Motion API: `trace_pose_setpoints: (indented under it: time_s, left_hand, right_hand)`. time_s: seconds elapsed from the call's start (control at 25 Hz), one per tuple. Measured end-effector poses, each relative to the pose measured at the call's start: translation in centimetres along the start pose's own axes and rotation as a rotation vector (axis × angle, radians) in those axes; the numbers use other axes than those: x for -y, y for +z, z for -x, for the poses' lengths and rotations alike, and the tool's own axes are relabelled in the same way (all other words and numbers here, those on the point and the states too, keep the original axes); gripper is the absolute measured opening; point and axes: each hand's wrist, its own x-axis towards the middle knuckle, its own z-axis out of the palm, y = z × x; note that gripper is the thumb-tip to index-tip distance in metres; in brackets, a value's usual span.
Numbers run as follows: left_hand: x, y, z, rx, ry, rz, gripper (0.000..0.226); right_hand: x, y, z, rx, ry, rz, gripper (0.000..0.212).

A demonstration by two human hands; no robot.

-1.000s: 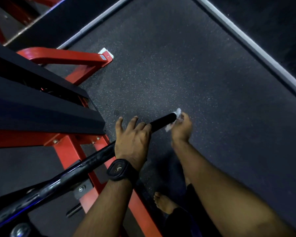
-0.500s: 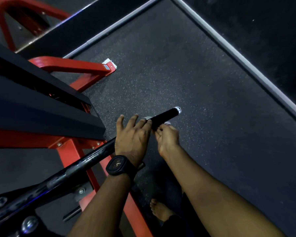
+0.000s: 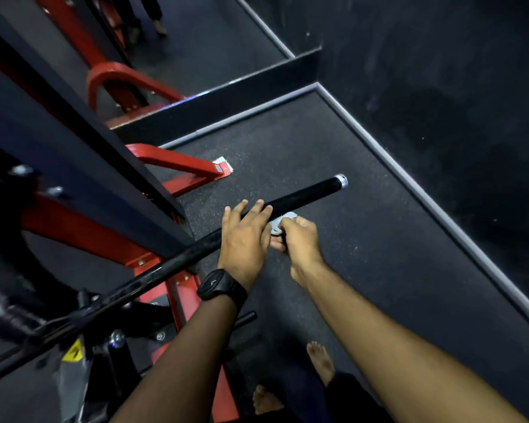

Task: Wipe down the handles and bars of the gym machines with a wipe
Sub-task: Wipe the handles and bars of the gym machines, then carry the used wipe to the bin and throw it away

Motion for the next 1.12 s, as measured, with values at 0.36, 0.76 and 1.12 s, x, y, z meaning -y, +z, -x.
trace_pose_setpoints:
  time_s: [0.36, 0.76, 1.12]
  left_hand:
    - [-1.2, -14.2, 9.3, -0.234, -0.448, -0.152, 0.029]
    - [-11.0, -22.8, 32.2, -0.277, -0.966, -0.333, 0.033]
    - [-29.2, -28.4, 63.2, -0.471, -1.517, -0.43, 0.035]
  right_hand:
    - [5.9, 3.0, 8.9, 0.34, -0.294, 0.521, 0.016]
    - [1.5, 0.4, 27.5, 0.971, -0.397, 0.858, 0.019]
    - [-11.3, -8.4, 57.0, 1.693, -0.352, 0.944, 0.017]
